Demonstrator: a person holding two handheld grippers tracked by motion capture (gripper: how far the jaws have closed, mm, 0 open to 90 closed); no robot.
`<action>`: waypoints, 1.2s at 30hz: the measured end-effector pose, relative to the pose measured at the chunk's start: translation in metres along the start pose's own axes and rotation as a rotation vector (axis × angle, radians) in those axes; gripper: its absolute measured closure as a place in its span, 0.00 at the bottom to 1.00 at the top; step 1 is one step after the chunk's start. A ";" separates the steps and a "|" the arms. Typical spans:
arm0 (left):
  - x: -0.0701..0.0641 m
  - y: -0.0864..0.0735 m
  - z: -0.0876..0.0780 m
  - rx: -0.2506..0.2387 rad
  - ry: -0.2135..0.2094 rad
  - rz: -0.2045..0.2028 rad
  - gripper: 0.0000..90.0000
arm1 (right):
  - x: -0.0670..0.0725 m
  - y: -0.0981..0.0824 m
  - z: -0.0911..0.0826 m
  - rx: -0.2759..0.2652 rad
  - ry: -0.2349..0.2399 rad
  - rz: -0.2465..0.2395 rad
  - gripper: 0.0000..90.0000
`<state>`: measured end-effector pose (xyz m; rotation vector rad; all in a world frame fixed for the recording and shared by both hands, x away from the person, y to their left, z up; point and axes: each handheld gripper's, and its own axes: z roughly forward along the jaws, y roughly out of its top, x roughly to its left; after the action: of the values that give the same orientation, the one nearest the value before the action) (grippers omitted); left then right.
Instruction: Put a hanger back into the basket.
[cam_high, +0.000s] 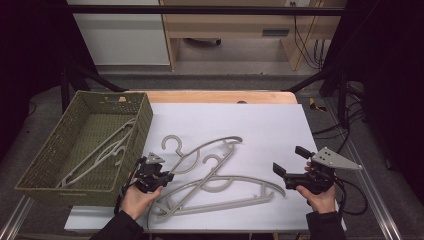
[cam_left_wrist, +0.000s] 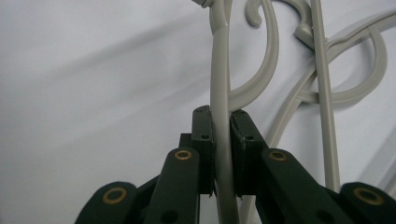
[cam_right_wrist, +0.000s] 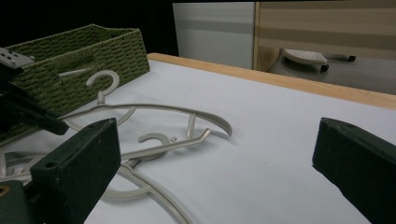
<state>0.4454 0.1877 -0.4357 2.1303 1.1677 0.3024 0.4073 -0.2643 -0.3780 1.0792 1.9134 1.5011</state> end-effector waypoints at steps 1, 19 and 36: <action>0.000 0.001 -0.003 -0.007 -0.005 0.002 0.91 | 0.000 0.000 0.000 -0.001 0.001 -0.001 0.01; -0.008 0.015 -0.060 -0.143 0.014 0.076 0.91 | -0.002 0.000 -0.002 -0.004 -0.007 0.005 0.01; -0.001 0.028 -0.107 -0.228 0.040 0.135 0.91 | -0.004 0.000 -0.003 -0.003 -0.013 0.008 0.01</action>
<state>0.4102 0.2246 -0.3377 2.0125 0.9635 0.5162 0.4073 -0.2687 -0.3777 1.0939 1.8992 1.4975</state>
